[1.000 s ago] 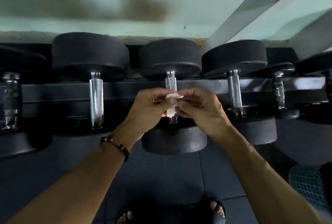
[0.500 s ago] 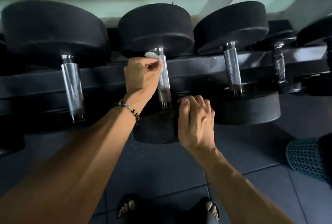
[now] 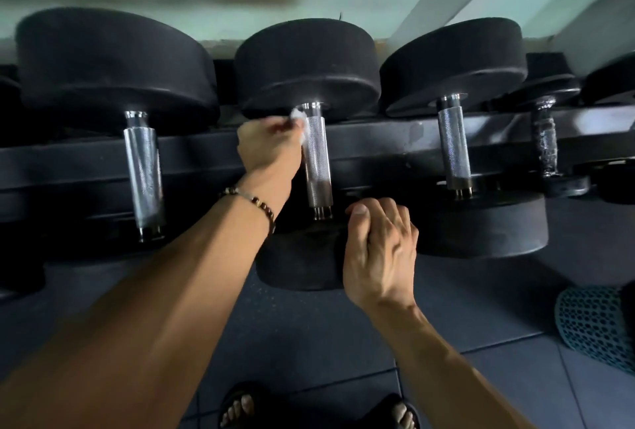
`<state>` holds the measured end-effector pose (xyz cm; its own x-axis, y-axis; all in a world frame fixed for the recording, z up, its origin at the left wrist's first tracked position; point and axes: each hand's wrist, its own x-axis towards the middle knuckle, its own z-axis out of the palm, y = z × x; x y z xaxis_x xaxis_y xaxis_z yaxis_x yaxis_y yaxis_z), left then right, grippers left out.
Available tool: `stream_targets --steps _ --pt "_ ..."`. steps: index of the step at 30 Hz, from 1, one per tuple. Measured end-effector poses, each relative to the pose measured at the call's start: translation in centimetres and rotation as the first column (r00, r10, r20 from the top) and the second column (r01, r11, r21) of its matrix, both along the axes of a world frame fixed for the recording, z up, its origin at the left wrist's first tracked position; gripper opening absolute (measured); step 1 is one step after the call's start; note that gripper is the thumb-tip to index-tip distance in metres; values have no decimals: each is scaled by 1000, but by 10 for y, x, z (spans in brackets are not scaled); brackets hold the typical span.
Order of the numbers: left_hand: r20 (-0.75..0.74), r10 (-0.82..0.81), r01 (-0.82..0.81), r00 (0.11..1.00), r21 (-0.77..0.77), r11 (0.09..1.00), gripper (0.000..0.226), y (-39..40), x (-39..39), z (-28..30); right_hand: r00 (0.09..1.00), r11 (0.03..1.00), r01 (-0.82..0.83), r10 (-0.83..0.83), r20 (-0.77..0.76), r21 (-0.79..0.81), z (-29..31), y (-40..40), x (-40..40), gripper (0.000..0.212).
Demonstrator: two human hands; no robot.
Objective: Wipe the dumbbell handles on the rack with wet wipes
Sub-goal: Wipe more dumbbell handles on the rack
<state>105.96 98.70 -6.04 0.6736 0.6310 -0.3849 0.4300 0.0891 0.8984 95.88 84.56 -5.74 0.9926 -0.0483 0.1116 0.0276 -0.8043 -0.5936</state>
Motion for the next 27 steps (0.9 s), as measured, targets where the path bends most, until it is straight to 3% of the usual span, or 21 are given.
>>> stream_targets --steps 3,5,7,10,12,14,16,19,23,25,27 --pt "-21 126 -126 992 -321 939 29 3 13 -1 1000 1000 -12 11 19 15 -3 -1 0 42" --pt "-68 12 -42 998 -465 884 18 9 -8 -4 999 1000 -18 17 40 25 -5 -3 0 41" --pt "-103 -213 134 972 -504 854 9 15 -23 -6 998 999 -18 17 53 27 -7 -4 1 41" --pt "-74 -119 61 990 -538 841 8 19 -2 -4 998 999 -28 27 53 25 -7 -4 0 43" --pt "-63 -45 -4 997 -620 784 9 16 16 -1 998 999 -35 34 44 24 -7 -5 0 45" --pt "-100 -163 57 982 -661 748 13 16 11 -6 999 999 -39 39 36 8 -8 -6 0 45" --pt "-145 -358 186 922 -645 741 11 26 -6 -14 999 999 -35 35 32 0 -8 -6 0 44" --pt "-163 -538 324 827 -643 694 26 33 -24 -25 999 1000 -31 31 29 -2 -7 -4 -1 43" --pt "-26 -276 212 961 -576 789 16 25 -4 -11 999 1000 -30 30 41 -8 -7 -4 0 43" --pt "-62 -309 248 949 -457 854 20 25 0 -9 999 999 -34 34 34 -8 -7 -5 0 43" --pt "-193 -488 429 851 -277 860 23 28 -16 -11 999 999 -33 34 36 -8 -7 -5 0 43"
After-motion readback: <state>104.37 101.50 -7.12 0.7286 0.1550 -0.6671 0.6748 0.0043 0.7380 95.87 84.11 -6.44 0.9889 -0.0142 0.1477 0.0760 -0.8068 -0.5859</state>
